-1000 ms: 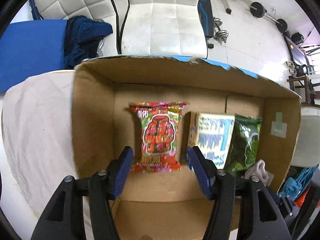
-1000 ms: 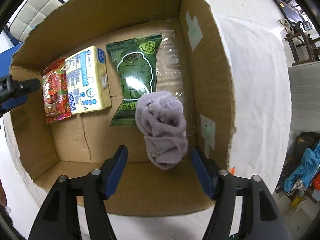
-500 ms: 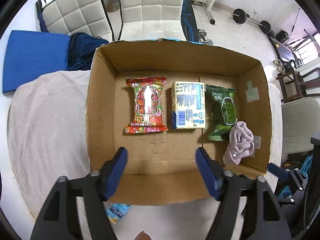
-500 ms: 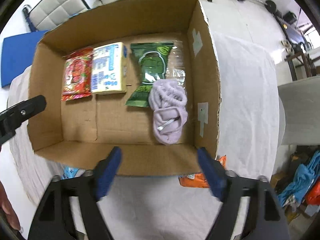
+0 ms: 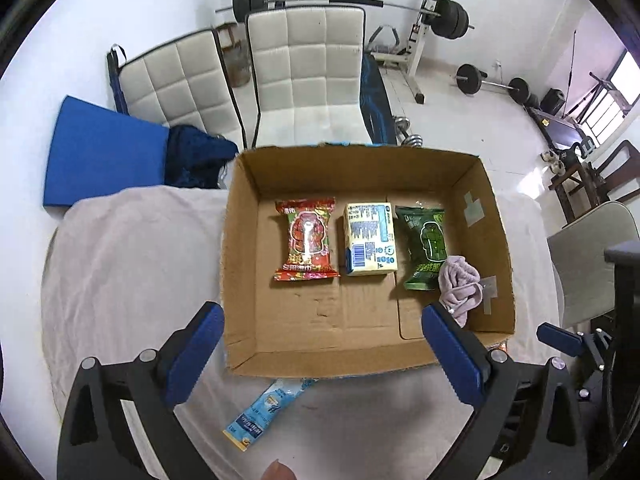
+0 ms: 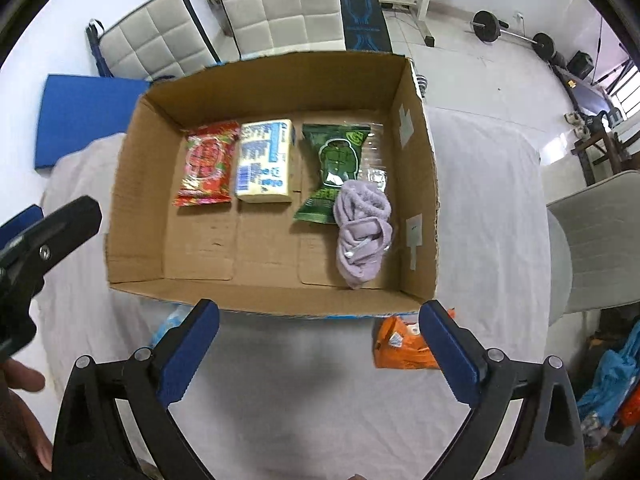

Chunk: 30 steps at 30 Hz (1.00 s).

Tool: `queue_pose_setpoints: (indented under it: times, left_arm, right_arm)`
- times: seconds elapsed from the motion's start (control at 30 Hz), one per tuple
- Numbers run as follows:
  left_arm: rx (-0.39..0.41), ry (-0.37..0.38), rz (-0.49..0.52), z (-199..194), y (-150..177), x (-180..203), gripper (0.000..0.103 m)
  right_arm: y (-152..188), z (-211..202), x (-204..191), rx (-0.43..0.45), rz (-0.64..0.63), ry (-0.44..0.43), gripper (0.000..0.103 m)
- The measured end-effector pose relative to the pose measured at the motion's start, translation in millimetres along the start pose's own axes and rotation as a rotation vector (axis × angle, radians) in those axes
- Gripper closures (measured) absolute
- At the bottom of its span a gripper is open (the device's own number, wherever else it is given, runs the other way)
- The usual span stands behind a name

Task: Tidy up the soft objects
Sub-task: 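Grasp the blue milk stick pack with the left tool while the right tool grasps the orange bag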

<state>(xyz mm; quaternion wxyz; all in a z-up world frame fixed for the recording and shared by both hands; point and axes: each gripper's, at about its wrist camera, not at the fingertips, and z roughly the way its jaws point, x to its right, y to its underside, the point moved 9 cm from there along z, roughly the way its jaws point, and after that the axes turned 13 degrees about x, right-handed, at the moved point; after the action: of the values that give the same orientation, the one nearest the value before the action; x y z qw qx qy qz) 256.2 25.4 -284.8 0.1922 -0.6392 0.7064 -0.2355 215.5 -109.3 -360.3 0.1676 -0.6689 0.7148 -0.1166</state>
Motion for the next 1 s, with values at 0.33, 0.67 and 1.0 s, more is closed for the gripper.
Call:
queue_pose_setpoints:
  times: [0.33, 0.67, 1.0]
  left_arm:
    - [0.003, -0.105, 0.074, -14, 44, -32, 0.002]
    - [-0.219, -0.118, -0.046, 40, 166, -33, 0.002]
    - [-0.309, -0.183, -0.039, 88, 205, -49, 0.002]
  right_arm:
    - [24, -27, 45, 0.023, 0.086, 0.027, 0.001]
    - [105, 44, 106, -0.12, 0.14, 0.136, 0.001]
    - [125, 113, 113, -0.181, 0.117, 0.125, 0.0]
